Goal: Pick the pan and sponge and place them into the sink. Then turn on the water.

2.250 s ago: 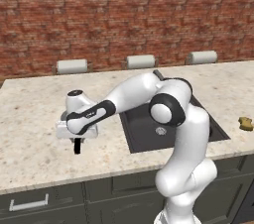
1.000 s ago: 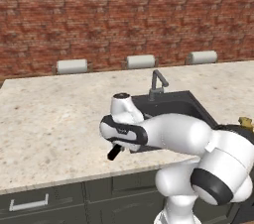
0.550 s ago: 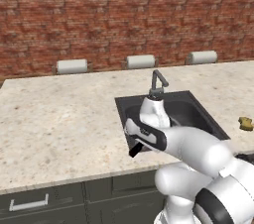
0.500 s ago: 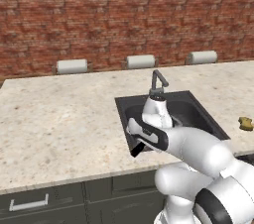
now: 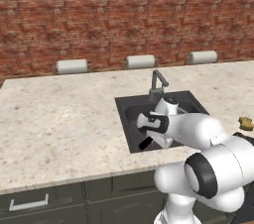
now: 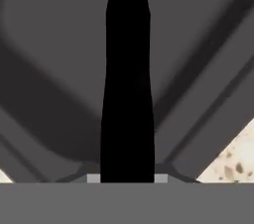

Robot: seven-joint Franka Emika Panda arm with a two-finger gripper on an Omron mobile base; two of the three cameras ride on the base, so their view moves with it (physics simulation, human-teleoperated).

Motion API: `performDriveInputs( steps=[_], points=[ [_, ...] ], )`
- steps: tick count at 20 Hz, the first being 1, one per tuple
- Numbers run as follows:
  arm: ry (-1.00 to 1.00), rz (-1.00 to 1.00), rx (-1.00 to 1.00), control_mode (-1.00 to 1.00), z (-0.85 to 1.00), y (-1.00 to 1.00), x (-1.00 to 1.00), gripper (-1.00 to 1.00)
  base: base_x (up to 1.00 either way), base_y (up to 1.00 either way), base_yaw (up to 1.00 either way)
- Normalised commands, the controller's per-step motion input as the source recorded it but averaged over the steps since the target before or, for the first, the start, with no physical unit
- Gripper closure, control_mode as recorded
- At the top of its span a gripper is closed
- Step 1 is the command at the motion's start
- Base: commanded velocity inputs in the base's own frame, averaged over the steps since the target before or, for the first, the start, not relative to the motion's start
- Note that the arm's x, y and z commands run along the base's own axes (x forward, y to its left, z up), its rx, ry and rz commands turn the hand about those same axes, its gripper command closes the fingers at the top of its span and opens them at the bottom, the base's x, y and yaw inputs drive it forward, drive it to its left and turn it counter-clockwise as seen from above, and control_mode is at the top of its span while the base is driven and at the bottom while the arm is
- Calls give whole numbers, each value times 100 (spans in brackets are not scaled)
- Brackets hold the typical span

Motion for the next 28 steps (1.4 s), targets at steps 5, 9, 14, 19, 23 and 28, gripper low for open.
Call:
performDriveInputs(
  steps=[5,9,14,19,23,28],
  points=[
    [0,-1,1,-100,-2,-12,99,100,0,0,0],
    [1,0,6,-100,-8,-32,91,100,0,0,0],
    [0,-2,5,-100,-27,-51,56,100,0,0,0],
    [4,-6,2,-100,-34,-41,48,100,0,0,0],
    [8,-9,0,-100,-41,-19,62,100,0,0,0],
    [6,-8,2,-100,-35,-31,29,100,0,0,0]
  ],
)
